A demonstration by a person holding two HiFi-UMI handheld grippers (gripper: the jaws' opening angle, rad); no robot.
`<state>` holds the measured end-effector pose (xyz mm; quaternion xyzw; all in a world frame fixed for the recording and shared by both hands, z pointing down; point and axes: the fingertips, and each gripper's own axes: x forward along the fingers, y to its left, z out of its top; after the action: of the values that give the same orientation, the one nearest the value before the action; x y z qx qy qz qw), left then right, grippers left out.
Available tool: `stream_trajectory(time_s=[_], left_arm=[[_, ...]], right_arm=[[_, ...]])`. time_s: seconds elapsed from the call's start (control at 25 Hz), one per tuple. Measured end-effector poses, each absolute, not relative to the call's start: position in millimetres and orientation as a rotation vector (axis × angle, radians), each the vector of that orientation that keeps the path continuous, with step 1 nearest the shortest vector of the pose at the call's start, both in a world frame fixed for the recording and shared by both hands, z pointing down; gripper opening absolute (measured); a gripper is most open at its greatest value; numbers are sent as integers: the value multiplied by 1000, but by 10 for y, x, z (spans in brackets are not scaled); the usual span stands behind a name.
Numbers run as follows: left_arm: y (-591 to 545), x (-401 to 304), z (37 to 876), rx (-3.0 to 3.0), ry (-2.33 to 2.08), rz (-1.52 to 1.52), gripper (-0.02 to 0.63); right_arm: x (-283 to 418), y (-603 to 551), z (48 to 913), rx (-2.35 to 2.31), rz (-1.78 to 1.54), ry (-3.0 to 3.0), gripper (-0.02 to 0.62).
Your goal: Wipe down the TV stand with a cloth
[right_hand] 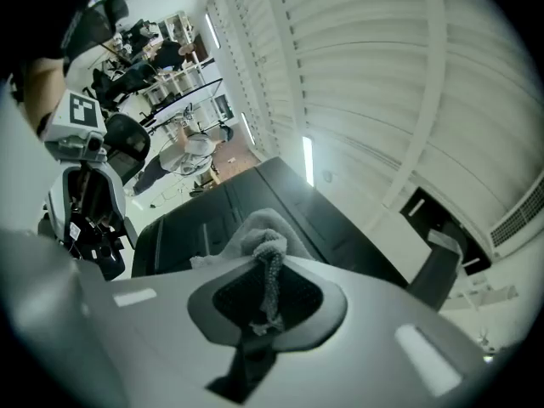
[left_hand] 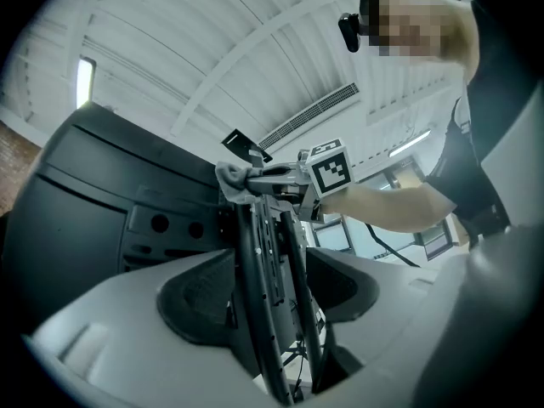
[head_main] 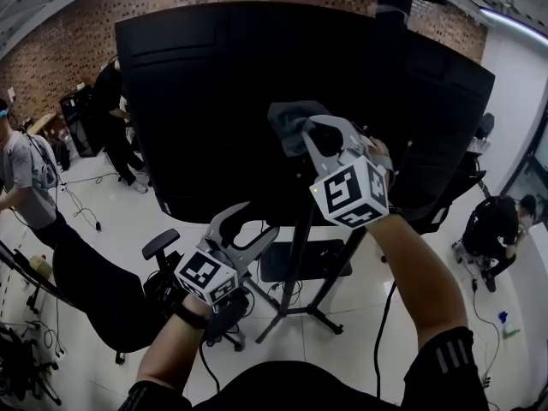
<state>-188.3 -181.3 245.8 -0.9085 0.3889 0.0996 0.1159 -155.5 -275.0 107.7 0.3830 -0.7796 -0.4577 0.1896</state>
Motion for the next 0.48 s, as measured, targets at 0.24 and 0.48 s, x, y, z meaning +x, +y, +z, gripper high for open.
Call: stream_trajectory(time_s=[0.24, 0.48], left_arm=[[-1840, -1556, 2463, -2691, 1094, 301, 282], [-1877, -1465, 2541, -2705, 1091, 285, 282]], right_arm=[[-1024, -2947, 1017, 1221, -1032, -2351, 21], [-997, -3179, 1275, 1224, -880, -2443, 23]])
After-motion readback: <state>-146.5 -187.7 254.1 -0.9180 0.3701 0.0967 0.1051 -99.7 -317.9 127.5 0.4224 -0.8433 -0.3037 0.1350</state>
